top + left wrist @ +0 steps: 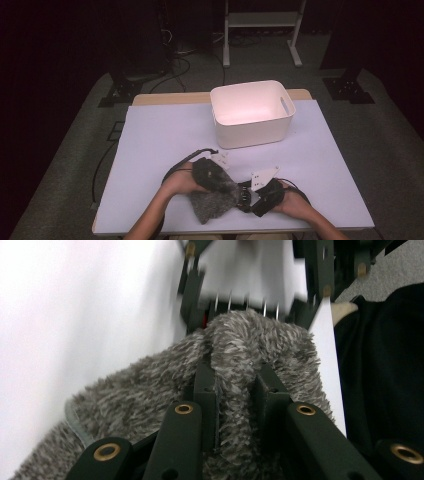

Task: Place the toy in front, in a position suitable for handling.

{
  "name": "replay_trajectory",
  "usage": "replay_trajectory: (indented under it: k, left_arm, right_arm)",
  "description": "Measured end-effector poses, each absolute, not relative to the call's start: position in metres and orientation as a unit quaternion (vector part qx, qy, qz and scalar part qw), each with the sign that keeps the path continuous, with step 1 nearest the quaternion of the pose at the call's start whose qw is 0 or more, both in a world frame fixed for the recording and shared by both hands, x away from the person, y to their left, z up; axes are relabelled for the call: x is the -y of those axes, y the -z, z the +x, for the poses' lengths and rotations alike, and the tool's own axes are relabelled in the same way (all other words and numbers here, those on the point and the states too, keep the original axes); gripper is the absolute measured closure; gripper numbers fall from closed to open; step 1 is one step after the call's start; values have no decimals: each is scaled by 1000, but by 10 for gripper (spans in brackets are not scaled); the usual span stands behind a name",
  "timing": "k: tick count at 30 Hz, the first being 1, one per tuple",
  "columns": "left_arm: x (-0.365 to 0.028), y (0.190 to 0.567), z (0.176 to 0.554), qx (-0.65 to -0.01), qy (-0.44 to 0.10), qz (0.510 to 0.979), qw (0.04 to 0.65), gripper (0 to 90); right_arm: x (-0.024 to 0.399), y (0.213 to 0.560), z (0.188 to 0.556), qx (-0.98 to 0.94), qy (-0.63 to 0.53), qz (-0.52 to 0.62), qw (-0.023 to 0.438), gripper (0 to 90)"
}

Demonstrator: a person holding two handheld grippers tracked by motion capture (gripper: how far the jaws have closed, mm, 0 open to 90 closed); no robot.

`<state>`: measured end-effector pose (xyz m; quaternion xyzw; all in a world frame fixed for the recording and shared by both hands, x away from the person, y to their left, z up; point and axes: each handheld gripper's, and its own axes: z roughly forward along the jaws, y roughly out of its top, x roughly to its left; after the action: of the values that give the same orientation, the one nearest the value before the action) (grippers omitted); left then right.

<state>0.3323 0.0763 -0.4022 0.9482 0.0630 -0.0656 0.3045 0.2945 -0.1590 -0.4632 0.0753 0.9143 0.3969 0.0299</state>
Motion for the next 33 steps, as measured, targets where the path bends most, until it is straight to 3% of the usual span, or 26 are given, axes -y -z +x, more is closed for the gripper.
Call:
replay_trajectory:
  k: [8, 25, 33]
  left_arm:
    - [-117, 405, 326, -96, 61, 944, 310, 763]
    - [-92, 408, 318, -57, 71, 948, 305, 764]
    - [-89, 407, 316, -50, 69, 950, 299, 763]
  right_arm:
    - [159, 463, 296, -915, -395, 74, 28, 230]
    - [175, 437, 304, -901, -412, 132, -22, 187]
    - [157, 428, 323, -904, -404, 128, -51, 187]
